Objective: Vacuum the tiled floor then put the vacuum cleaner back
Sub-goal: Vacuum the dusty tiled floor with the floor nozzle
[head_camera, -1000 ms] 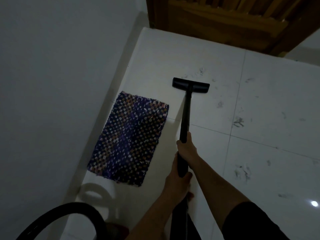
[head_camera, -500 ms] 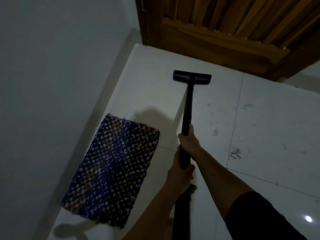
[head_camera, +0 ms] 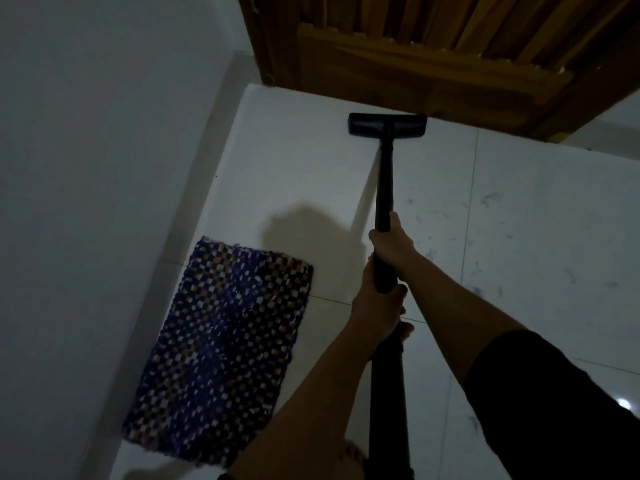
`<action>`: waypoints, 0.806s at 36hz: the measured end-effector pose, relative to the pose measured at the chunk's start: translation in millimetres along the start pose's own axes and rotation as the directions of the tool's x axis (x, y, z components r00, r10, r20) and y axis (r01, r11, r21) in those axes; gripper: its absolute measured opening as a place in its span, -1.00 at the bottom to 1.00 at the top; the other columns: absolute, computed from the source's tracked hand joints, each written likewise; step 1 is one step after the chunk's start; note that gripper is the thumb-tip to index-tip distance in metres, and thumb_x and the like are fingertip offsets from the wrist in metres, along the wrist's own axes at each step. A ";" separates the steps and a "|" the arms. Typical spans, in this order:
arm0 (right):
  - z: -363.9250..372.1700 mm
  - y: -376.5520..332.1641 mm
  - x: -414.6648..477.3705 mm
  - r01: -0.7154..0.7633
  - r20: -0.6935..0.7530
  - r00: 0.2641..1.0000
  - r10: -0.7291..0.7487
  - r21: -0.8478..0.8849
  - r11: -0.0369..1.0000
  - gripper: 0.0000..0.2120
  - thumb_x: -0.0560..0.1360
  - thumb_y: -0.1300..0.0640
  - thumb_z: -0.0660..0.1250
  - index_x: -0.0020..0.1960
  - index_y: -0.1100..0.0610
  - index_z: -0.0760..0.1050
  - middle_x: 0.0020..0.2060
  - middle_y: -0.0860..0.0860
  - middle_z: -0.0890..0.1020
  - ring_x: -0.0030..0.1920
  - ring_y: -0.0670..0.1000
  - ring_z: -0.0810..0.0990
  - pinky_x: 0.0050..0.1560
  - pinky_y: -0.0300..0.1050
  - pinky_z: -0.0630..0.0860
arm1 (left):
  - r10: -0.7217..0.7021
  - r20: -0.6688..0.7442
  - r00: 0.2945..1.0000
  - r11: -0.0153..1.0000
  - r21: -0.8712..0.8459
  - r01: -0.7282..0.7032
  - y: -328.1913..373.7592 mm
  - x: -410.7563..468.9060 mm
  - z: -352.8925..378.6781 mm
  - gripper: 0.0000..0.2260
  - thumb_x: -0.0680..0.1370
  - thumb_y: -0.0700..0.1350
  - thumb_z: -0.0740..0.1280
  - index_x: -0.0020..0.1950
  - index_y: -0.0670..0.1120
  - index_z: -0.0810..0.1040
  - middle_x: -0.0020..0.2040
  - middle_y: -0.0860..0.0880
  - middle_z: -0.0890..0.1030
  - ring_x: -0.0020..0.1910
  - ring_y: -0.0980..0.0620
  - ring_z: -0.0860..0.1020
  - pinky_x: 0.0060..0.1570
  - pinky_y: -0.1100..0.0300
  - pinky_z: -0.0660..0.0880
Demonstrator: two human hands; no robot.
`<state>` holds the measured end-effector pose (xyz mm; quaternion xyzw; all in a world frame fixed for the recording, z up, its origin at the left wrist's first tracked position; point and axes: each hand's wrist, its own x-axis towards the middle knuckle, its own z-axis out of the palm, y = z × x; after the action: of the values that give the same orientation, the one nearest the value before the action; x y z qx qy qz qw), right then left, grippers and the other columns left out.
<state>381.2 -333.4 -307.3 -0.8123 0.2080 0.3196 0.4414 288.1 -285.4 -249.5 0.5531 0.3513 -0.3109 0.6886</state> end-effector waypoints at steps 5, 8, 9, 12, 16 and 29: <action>-10.1 9.9 -15.1 0.001 -0.053 0.999 -0.001 0.007 1.000 -0.44 0.58 0.16 0.16 0.53 0.07 0.08 0.19 0.24 0.52 -0.22 0.06 0.49 -0.38 -0.21 0.32 | 0.057 0.020 0.998 0.998 0.016 -0.058 -5.1 -20.1 9.9 -0.57 0.58 -0.17 0.23 0.39 0.17 0.27 -0.13 -0.13 0.53 -0.34 0.03 0.49 -0.48 0.19 0.46; -15.5 19.6 -27.0 -0.020 -0.070 0.997 0.020 0.009 1.000 -0.44 0.57 0.16 0.17 0.53 0.09 0.09 0.09 0.22 0.54 -0.22 0.09 0.51 -0.40 -0.21 0.35 | 0.063 0.037 0.997 0.995 0.070 -0.066 -7.6 -37.3 15.6 -0.66 0.57 -0.15 0.24 0.27 0.17 0.33 -0.22 -0.06 0.52 -0.30 0.00 0.51 -0.41 0.14 0.49; -17.9 23.1 -32.5 -0.030 -0.075 0.997 0.031 0.016 0.999 -0.44 0.56 0.17 0.17 0.53 0.09 0.10 0.05 0.21 0.53 -0.26 0.07 0.51 -0.41 -0.22 0.36 | 0.058 0.049 0.997 0.995 0.081 -0.062 -8.7 -44.5 17.8 -0.71 0.57 -0.15 0.24 0.18 0.20 0.34 -0.23 -0.06 0.52 -0.30 0.00 0.51 -0.42 0.14 0.49; -26.2 35.2 -51.0 -0.048 -0.088 0.995 0.049 0.019 0.999 -0.44 0.57 0.16 0.16 0.54 0.08 0.08 0.14 0.23 0.54 -0.33 0.02 0.48 -0.44 -0.24 0.32 | 0.058 0.072 0.996 0.991 0.118 -0.066 -15.0 -64.1 23.8 -0.72 0.57 -0.17 0.22 0.05 0.24 0.30 -0.25 -0.05 0.52 -0.31 0.02 0.51 -0.43 0.17 0.48; -34.6 48.7 -76.1 -0.060 -0.102 0.993 0.064 0.049 0.997 -0.42 0.59 0.15 0.15 0.56 0.07 0.04 0.21 0.23 0.52 -0.32 0.02 0.47 -0.44 -0.25 0.31 | 0.059 0.100 0.993 0.990 0.125 -0.071 -22.8 -87.7 31.9 -0.72 0.58 -0.20 0.19 0.03 0.23 0.32 -0.27 -0.08 0.50 -0.36 0.02 0.49 -0.49 0.19 0.47; -32.0 84.6 -145.0 -0.089 -0.105 0.989 0.100 0.103 0.991 -0.42 0.59 0.17 0.16 0.56 0.07 0.03 0.27 0.21 0.49 -0.10 0.05 0.46 -0.43 -0.28 0.27 | 0.049 0.116 0.992 0.994 0.089 -0.060 -61.1 -156.2 40.7 -0.71 0.58 -0.15 0.26 -0.14 0.26 0.34 -0.26 -0.07 0.49 -0.37 0.04 0.44 -0.53 0.24 0.44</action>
<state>236.7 -396.8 -241.7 -0.7952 0.2857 0.2843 0.4531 156.4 -331.0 -147.7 0.5750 0.2816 -0.3387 0.6895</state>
